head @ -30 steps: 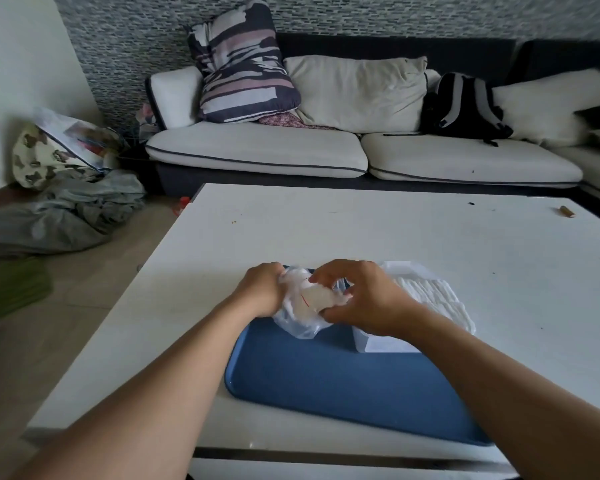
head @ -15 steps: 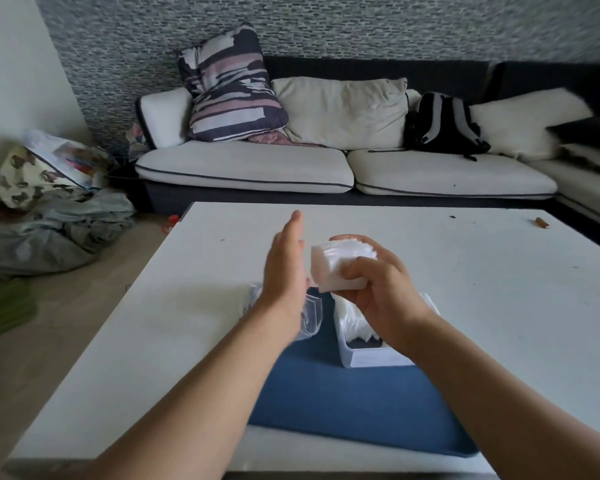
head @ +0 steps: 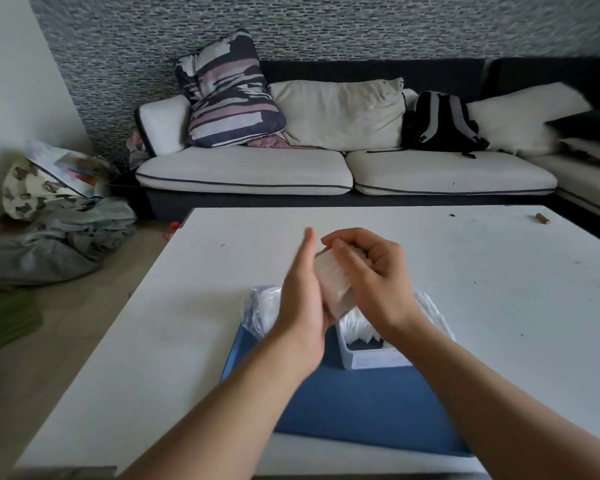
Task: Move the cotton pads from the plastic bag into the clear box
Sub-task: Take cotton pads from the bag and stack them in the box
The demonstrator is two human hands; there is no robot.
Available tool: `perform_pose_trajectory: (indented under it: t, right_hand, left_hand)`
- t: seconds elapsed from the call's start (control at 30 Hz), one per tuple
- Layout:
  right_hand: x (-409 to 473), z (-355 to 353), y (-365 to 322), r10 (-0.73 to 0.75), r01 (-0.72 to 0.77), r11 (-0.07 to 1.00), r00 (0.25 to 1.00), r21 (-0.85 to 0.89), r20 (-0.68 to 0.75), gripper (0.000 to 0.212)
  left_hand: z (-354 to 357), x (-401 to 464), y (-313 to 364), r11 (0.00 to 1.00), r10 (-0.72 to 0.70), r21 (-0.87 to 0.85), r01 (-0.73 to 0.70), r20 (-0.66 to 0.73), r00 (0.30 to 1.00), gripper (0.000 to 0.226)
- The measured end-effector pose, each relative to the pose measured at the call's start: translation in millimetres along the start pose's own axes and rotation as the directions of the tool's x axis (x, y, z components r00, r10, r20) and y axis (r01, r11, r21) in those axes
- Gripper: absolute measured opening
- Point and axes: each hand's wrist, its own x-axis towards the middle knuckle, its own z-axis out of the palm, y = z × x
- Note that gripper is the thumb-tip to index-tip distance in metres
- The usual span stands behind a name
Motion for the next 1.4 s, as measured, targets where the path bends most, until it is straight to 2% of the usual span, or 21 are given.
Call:
perform_pose_trajectory:
  t: [0.03,0.07,0.1,0.17,0.23,0.3,0.43,0.47,0.53,0.6,0.73,0.87,0.93,1.0,1.07,1.13,1.17,1.27,1.33,1.4]
  right_hand:
    - [2,-4,0,0.024,-0.023,0.999,0.999,-0.024,0.026,0.019]
    - [4,-7,-1,0.042,-0.039,0.998,0.997,-0.046,0.063,0.018]
    - [4,-9,-1,0.056,-0.051,0.997,0.993,-0.055,0.105,0.018]
    - [4,-10,-5,0.072,-0.07,0.997,0.982,-0.016,0.177,0.022]
    - [1,-8,-5,0.071,-0.081,0.996,0.976,0.037,0.207,0.042]
    - [-1,-3,-4,0.095,-0.105,0.994,0.975,0.039,0.202,0.062]
    - [2,-9,0,0.069,-0.084,0.993,0.983,0.079,0.17,0.08]
    - [2,-16,-1,0.046,-0.056,0.998,0.974,0.04,0.22,0.083]
    - [1,-27,-2,0.029,0.043,0.983,0.924,-0.178,0.38,0.1]
    - [-2,-29,0,0.024,0.139,0.932,0.897,-0.334,0.442,0.116]
    - [-4,-23,2,-0.002,0.089,0.969,0.936,-0.232,0.353,0.098]
    - [-5,-22,1,-0.022,0.131,0.958,0.921,-0.256,0.39,0.111]
    - [-6,-19,1,-0.034,0.143,0.957,0.919,-0.252,0.393,0.106]
    - [-7,-17,2,-0.044,0.157,0.952,0.921,-0.264,0.386,0.095]
    - [-6,-16,4,-0.029,0.154,0.948,0.913,-0.278,0.407,0.095]
    - [-4,-20,3,0.032,0.099,0.965,0.876,-0.244,0.481,0.102]
    - [-2,-24,1,0.078,0.025,0.982,0.845,-0.185,0.529,0.102]
    - [3,-38,-4,0.163,-0.247,0.967,0.775,0.055,0.61,0.085]
    - [5,-41,-4,0.185,-0.283,0.957,0.763,0.064,0.62,0.085]
    - [3,-37,-2,0.186,-0.237,0.971,0.781,0.007,0.596,0.069]
  left_hand:
    - [-3,-3,10,0.984,-0.168,-0.037,0.173,0.099,0.981,0.063]
    - [-9,-4,20,0.951,-0.302,-0.003,0.309,0.19,0.934,0.066]
    - [-15,-2,26,0.913,-0.405,0.054,0.405,0.257,0.877,0.068]
    - [-25,-1,34,0.856,-0.514,0.15,0.494,0.342,0.787,0.075]
    - [-29,0,34,0.853,-0.522,0.218,0.474,0.376,0.765,0.077]
    - [-26,-1,28,0.866,-0.496,0.275,0.417,0.371,0.785,0.063]
    - [-24,1,19,0.903,-0.43,0.16,0.399,0.33,0.841,0.035]
    - [-25,3,19,0.918,-0.396,0.128,0.375,0.329,0.857,0.027]
    - [-23,1,22,0.935,-0.354,0.107,0.337,0.308,0.883,0.017]
    - [-23,0,23,0.938,-0.346,0.131,0.321,0.275,0.897,0.015]
    - [-27,0,23,0.936,-0.331,0.227,0.269,0.306,0.893,0.021]
    - [-23,-3,22,0.941,-0.31,0.232,0.245,0.309,0.899,0.02]
    - [-23,-3,22,0.94,-0.3,0.259,0.223,0.312,0.902,0.025]
    - [-24,-2,21,0.935,-0.292,0.296,0.197,0.324,0.9,0.022]
    - [-24,-2,23,0.923,-0.303,0.334,0.19,0.331,0.893,0.021]
    - [-27,-1,25,0.913,-0.328,0.354,0.201,0.345,0.879,0.022]
    - [-28,0,26,0.908,-0.344,0.362,0.211,0.355,0.869,0.024]
    - [-32,1,30,0.88,-0.382,0.42,0.221,0.351,0.855,0.029]
    - [-33,1,31,0.859,-0.381,0.473,0.197,0.333,0.862,0.036]
    - [-31,-1,32,0.848,-0.361,0.506,0.16,0.33,0.872,0.034]
